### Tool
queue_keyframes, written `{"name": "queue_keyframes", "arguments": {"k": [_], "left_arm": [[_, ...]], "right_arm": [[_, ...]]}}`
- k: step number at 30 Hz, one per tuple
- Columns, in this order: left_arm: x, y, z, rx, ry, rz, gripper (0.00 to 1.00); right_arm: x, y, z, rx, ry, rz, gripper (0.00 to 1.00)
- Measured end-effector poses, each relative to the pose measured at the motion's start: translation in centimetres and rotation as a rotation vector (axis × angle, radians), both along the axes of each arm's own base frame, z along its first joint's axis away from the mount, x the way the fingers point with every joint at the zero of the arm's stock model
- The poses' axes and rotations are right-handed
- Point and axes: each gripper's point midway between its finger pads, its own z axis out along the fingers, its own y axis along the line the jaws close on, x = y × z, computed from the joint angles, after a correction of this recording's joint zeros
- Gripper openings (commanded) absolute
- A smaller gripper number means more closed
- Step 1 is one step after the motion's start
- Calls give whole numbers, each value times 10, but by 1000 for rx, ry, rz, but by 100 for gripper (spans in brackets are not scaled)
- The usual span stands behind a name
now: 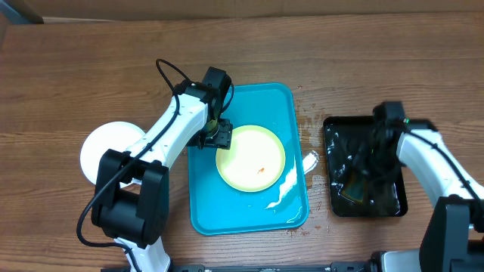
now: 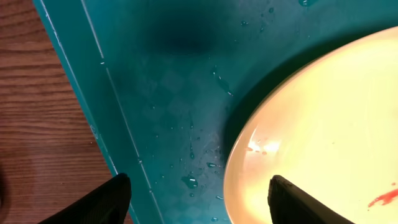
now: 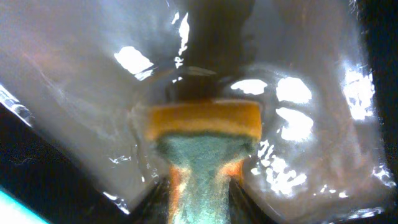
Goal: Clean dirty plates on tray and stack at the side
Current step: 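Wet the sponge in the black tray with the right gripper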
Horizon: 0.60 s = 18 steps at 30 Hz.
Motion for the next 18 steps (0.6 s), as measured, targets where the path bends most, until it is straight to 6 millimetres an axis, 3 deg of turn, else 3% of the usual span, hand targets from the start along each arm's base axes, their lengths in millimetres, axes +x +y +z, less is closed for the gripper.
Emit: {"name": "queue_keyframes", "arguments": {"k": [2,4,8,12,15,18], "left_arm": [[0,0,0,1,1,0,76],[0,0,0,1,1,0,76],[0,0,0,1,1,0,76],[-1,0,0,1,2,0,76],[0,0,0,1,2,-1,76],[0,0,0,1,2,-16,76]], "right_arm": [[10,0,16,-2,-16,3,54],[17,-1,28,-4,-31,5,53],[6,-1,28,-3,14,6,45],[-4,0,12,-2,33,7,41],[-16,1,-9,7,51,-2,24],[-24,3,-25,13,52,-13,18]]}}
